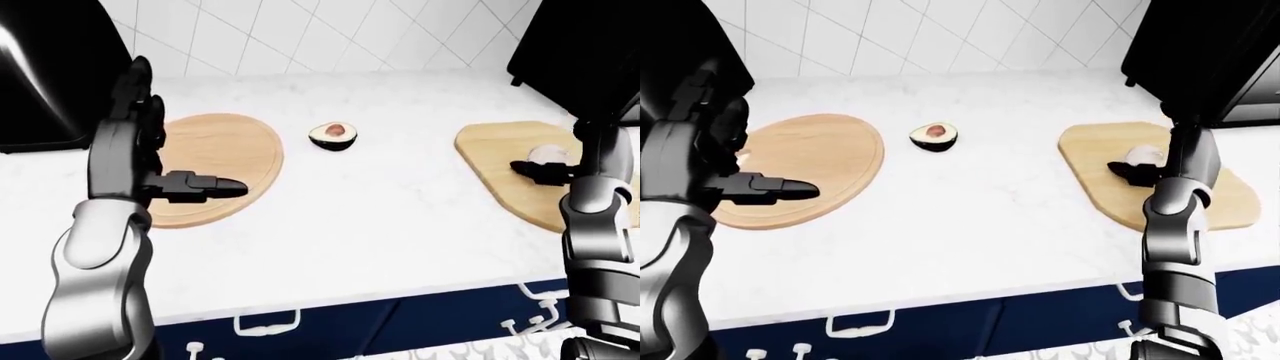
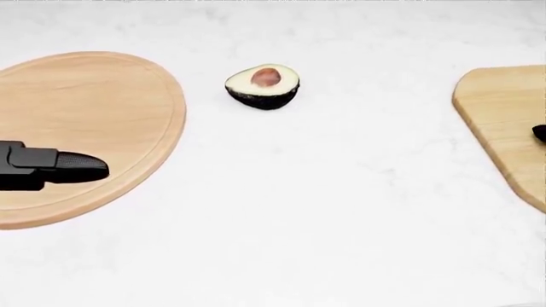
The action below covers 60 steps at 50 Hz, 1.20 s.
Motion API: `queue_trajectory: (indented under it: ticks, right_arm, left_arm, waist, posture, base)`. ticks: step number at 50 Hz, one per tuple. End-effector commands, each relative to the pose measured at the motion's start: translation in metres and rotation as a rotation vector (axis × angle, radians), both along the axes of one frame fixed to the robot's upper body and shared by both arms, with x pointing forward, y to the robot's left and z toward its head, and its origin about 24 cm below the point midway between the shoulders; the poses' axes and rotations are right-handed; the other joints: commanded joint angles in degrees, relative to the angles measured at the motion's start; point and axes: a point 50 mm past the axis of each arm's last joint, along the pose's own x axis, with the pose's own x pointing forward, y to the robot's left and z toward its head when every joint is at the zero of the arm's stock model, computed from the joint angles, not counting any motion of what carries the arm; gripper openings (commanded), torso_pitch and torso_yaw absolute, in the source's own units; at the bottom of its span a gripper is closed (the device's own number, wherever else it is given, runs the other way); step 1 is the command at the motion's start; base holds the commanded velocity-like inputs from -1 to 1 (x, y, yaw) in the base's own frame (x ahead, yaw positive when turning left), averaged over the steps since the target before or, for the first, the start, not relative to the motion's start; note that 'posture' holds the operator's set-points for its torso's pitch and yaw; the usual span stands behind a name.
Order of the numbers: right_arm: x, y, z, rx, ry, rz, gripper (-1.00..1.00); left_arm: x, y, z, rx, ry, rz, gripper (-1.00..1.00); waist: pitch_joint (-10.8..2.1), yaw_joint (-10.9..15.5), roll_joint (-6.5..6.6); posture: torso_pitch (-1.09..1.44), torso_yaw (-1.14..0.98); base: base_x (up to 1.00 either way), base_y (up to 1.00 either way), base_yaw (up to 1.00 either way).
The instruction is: Place the avocado and the garlic on separate cutting boards.
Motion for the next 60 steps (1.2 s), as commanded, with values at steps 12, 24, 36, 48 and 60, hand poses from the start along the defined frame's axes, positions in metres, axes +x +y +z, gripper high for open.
queue_trajectory:
  ticks: [12,24,36,48,60]
  right_arm:
    - [-0.007,0.013,0.050,-0.055,-0.132,0.055,1.00]
    - [-0.014,0.053,0.116,-0.095,-0.249,0.170,1.00]
    - [0.032,0.150,0.143,-0.015,-0.258,0.534,1.00]
    - [0.069,0.223,0.134,-0.012,-0.167,0.777,1.00]
    - [0.087,0.259,0.119,-0.019,-0.095,0.881,1.00]
  left_arm:
    - [-0.005,0.000,0.013,0.020,-0.078,0.004,1.00]
    - [-0.006,0.001,0.010,0.015,-0.076,0.008,1.00]
    - [-0.009,0.002,0.012,0.019,-0.080,0.011,1.00]
    - [-0.020,0.006,0.022,0.027,-0.092,0.023,1.00]
    - [-0.023,0.007,0.027,0.025,-0.103,0.023,1.00]
  waist:
    - [-1.30,0.11,-0.33]
    - [-1.05,-0.03,-0.07]
    - [-1.10,-0.63,1.23]
    - [-1.19,-0.87,2.39]
    - [-1.26,-0.93,3.09]
  posture:
    - [0.00,0.00]
    - [0.00,0.00]
    - [0.00,0.00]
    - [0.00,0.00]
    - [0.00,0.00]
  base:
    - [0.00,0.00,0.00]
    - [0.00,0.00,0.00]
    - [0.00,0.00,0.00]
    - [0.00,0.00,0.00]
    - [0.00,0.00,0.00]
